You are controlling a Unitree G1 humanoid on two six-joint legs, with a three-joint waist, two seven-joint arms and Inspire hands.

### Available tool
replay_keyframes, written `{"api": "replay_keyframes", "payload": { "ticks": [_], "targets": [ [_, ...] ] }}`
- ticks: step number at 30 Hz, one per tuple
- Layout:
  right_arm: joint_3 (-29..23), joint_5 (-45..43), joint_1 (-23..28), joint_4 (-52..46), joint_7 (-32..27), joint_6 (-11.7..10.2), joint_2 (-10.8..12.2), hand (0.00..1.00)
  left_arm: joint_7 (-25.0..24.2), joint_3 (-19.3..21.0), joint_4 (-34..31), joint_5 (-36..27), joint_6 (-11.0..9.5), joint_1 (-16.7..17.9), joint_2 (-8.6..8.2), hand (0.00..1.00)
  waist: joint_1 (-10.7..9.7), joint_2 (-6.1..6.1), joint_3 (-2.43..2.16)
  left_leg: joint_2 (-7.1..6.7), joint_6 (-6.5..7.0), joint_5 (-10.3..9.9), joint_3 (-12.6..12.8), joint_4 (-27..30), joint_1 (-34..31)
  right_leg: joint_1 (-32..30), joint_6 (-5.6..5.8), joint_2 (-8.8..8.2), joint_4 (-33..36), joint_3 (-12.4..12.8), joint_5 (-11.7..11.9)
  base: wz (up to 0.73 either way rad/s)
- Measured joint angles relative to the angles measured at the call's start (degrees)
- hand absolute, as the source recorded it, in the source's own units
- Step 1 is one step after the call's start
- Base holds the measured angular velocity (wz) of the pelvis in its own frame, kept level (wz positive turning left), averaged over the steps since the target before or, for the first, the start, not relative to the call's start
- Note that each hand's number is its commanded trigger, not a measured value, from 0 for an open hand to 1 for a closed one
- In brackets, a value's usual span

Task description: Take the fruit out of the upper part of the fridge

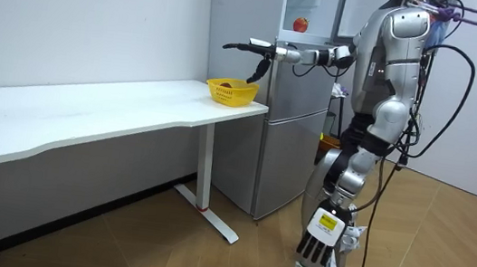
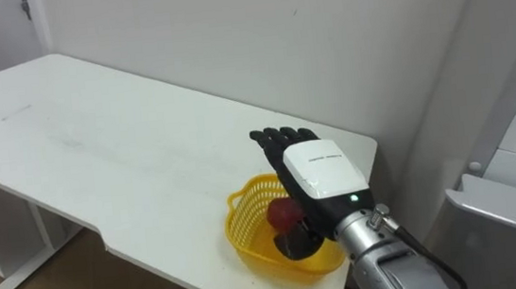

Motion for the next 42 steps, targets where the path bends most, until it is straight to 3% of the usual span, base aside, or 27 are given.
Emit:
{"api": "replay_keyframes", "payload": {
  "ticks": [17,26,31,34,36,42],
  "targets": [
    [-0.2,-0.1,0.0,-0.7,0.3,0.2,0.0,0.0,0.2,0.1,0.0,0.4,1.0,0.3,-0.03,0.0,-0.3,0.14,-0.03,0.13,0.0,0.0,0.8,0.1,0.6,0.0,0.0,-0.05,0.1,0.5,0.0,-0.02],
    [-0.9,1.0,0.0,-5.4,0.3,-0.1,0.2,0.0,0.6,-1.1,0.0,0.4,1.0,-0.1,-0.63,0.0,-0.9,1.45,-0.03,0.17,0.02,0.0,1.6,0.1,1.1,0.0,0.0,-0.04,0.1,2.3,0.0,-0.03],
    [-4.8,2.2,1.2,-11.6,-1.0,-0.6,3.0,0.0,0.6,-1.5,-0.1,0.5,1.1,0.5,-1.44,0.0,-3.2,3.43,-0.08,0.19,0.11,0.0,2.9,0.1,1.7,0.2,0.0,-0.21,0.2,3.2,0.0,-0.09],
    [-6.1,3.1,1.7,-14.4,-2.1,-1.0,3.9,0.0,1.5,-1.6,0.1,0.5,1.1,0.5,-2.08,0.0,-4.9,4.28,-0.44,0.19,0.2,0.1,3.4,0.0,1.8,0.2,0.0,-0.22,0.2,4.1,0.0,-0.06],
    [-7.3,4.3,2.9,-16.1,-2.7,-1.4,4.1,0.0,2.5,-1.7,0.2,0.4,1.0,0.4,-2.52,0.0,-5.4,4.85,-0.43,0.21,0.22,0.1,3.9,0.0,2.3,0.3,-0.01,-0.18,0.2,4.7,0.0,-0.11],
    [-12.7,9.3,7.4,-21.2,-5.8,-2.7,7.5,0.0,2.8,-1.6,0.3,-0.2,0.7,0.4,-3.33,0.0,-8.4,5.8,-0.44,0.58,0.26,0.0,5.1,-0.3,3.5,0.8,-0.03,0.0,0.6,5.9,0.0,-0.1]
  ]
}}
